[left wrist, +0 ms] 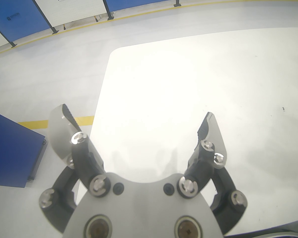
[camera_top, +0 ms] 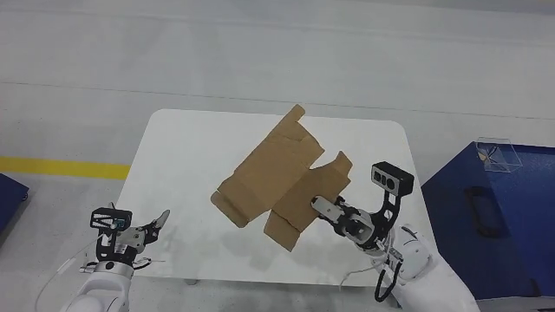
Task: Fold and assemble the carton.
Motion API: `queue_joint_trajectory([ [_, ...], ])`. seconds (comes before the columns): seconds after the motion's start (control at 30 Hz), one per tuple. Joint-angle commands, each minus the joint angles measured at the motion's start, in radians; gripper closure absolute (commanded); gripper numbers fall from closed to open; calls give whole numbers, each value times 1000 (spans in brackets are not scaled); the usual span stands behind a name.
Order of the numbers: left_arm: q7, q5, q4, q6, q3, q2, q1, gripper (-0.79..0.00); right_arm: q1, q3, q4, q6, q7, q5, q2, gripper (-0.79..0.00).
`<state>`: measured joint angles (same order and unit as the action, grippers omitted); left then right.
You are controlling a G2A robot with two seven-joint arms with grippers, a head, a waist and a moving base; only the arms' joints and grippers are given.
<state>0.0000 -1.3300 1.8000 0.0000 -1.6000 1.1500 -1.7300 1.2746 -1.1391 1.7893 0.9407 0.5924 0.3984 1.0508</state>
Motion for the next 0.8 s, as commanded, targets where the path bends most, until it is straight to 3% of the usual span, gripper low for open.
queue_joint_trajectory([
  [0.0, 0, 0, 0, 0, 0, 0, 0, -785, 1, -1, 0, 1, -14, -6, 0, 0],
  [0.27, 0, 0, 0, 0, 0, 0, 0, -785, 7, 4, 10, -13, -32, 22, 2, 0],
  [0.4, 0, 0, 0, 0, 0, 0, 0, -785, 36, 48, 107, -73, -21, 367, 3, 0],
  [0.47, 0, 0, 0, 0, 0, 0, 0, -785, 44, 61, 139, -131, 63, 648, 2, 0],
  [0.53, 0, 0, 0, 0, 0, 0, 0, -785, 53, 56, 142, -227, 184, 942, 4, 0],
  [0.63, 0, 0, 0, 0, 0, 0, 0, -785, 75, 51, 84, -491, 375, 1343, 15, 0],
  [0.77, 0, 0, 0, 0, 0, 0, 0, -785, 67, 116, 3, -862, 498, 1526, 29, 0],
])
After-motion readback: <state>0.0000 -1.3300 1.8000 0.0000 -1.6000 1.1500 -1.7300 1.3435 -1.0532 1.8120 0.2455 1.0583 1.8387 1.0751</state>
